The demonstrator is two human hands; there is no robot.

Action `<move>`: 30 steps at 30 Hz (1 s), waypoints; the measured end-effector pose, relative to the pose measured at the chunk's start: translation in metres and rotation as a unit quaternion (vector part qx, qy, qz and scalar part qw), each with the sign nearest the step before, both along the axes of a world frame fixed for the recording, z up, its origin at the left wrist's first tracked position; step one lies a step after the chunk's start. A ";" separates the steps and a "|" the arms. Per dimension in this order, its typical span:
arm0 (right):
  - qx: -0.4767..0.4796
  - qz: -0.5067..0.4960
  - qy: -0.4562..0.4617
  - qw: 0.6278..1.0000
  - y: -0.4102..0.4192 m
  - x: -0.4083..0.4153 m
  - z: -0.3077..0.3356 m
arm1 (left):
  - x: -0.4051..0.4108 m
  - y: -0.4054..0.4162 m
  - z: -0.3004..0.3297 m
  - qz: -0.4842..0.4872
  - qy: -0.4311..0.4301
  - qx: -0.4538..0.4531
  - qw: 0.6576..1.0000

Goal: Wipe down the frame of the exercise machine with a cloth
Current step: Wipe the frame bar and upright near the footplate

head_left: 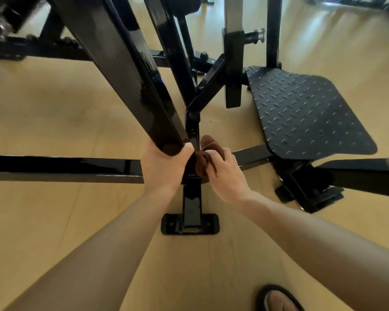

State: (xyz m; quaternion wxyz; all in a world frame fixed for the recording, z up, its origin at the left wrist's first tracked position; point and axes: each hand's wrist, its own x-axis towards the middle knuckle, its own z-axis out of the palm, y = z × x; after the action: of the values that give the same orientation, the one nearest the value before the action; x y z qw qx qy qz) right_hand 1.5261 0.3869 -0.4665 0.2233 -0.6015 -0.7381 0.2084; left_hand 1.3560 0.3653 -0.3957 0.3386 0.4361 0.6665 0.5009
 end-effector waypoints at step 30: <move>0.088 -0.078 -0.037 0.992 0.007 0.026 -0.002 | 0.000 0.005 -0.004 0.006 -0.009 -0.044 0.999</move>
State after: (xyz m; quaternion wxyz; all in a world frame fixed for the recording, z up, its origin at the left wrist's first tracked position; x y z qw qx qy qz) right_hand 1.5523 0.3935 -0.4688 0.2636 -0.6428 -0.7120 0.1019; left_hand 1.3565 0.3704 -0.3999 0.3601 0.4123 0.6876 0.4770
